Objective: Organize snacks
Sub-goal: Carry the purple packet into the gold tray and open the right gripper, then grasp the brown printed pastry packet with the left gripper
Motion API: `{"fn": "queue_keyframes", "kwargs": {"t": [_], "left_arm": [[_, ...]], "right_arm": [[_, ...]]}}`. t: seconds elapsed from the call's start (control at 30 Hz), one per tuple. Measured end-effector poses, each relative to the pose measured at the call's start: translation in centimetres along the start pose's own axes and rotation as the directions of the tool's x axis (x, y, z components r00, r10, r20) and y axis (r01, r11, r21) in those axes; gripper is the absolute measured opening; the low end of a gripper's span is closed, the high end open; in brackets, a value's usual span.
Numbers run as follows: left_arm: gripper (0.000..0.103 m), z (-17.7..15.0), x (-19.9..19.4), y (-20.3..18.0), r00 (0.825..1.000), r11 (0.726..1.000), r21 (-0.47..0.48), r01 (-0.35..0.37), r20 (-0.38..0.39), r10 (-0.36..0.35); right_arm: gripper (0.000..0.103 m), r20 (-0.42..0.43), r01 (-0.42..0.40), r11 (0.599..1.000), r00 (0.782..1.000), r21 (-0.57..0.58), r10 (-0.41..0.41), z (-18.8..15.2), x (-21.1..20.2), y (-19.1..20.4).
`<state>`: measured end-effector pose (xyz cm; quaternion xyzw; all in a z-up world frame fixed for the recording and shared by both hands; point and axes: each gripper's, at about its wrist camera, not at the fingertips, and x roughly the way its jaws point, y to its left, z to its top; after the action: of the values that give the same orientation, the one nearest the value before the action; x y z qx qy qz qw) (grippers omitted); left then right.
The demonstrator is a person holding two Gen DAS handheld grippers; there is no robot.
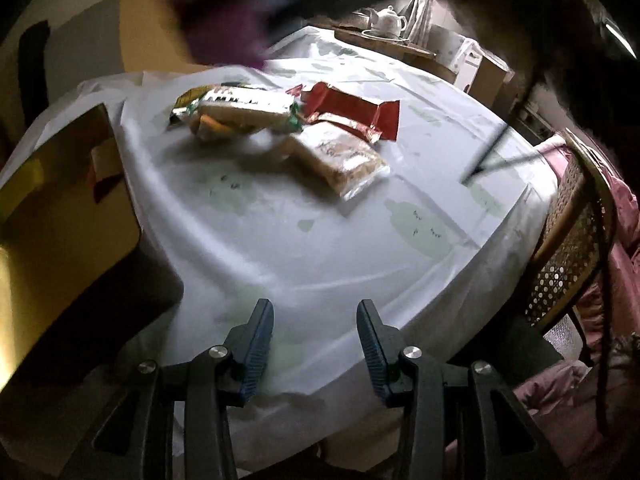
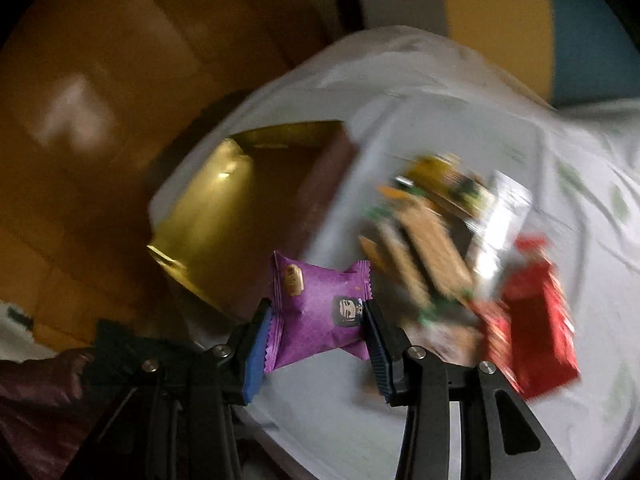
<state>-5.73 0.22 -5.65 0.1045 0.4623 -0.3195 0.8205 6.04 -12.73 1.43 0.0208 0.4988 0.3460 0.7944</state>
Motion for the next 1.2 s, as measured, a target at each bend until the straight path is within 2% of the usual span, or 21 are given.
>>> {"fn": "queue_keyframes", "kwargs": {"t": [0.1,0.23,0.33,0.4,0.47,0.6,0.67,0.87,1.0,1.17,1.2], "left_arm": [[0.044,-0.5,-0.2,0.4,1.000,1.000,-0.012,0.012,0.005,-0.012],[0.044,-0.6,-0.3,0.7,1.000,1.000,-0.020,0.014,0.010,-0.013],[0.044,-0.8,-0.3,0.9,1.000,1.000,-0.026,0.016,0.013,-0.016],[0.044,-0.9,-0.4,1.1,1.000,0.999,-0.032,0.024,0.017,-0.023],[0.044,-1.0,-0.3,1.4,0.999,0.998,-0.044,0.036,0.020,-0.035],[0.044,-0.9,-0.2,1.5,0.999,0.997,-0.059,0.042,0.021,-0.040],[0.044,-0.9,-0.4,1.4,0.999,0.998,-0.058,0.035,0.018,-0.034],[0.044,-0.4,-0.2,1.2,1.000,0.998,-0.062,0.016,0.000,-0.016],[0.044,0.1,-0.1,1.0,1.000,0.999,-0.054,-0.001,-0.018,0.000],[0.044,2.2,-1.0,0.4,1.000,0.999,-0.050,-0.006,0.020,0.007],[0.044,2.7,-1.1,0.3,1.000,0.999,-0.054,-0.002,0.027,0.004]], "right_arm": [[0.047,-0.016,-0.066,0.996,0.998,-0.057,0.065,2.6,2.2,3.5],[0.053,-0.046,-0.095,0.990,0.995,-0.105,0.091,4.9,5.1,7.0],[0.058,-0.070,-0.102,0.992,0.993,-0.074,0.097,5.9,7.1,7.5],[0.059,-0.055,-0.074,0.996,0.996,-0.050,0.072,6.1,7.6,6.9],[0.060,-0.054,-0.087,0.996,0.995,-0.023,0.086,5.5,7.5,6.2],[0.061,-0.044,-0.014,0.999,0.999,-0.042,0.013,3.8,5.3,5.1],[0.066,-0.032,0.015,0.999,0.999,-0.038,-0.017,2.8,3.9,4.1],[0.069,-0.001,0.152,0.987,0.988,0.050,-0.152,-0.5,-0.1,-1.2],[0.078,0.010,0.256,0.958,0.966,0.132,-0.260,-2.5,-2.6,-5.1],[0.078,0.059,0.355,0.902,0.923,0.246,-0.380,-4.2,-5.8,-9.7],[0.078,0.083,0.354,0.889,0.916,0.292,-0.392,-4.5,-6.5,-10.7]]}}
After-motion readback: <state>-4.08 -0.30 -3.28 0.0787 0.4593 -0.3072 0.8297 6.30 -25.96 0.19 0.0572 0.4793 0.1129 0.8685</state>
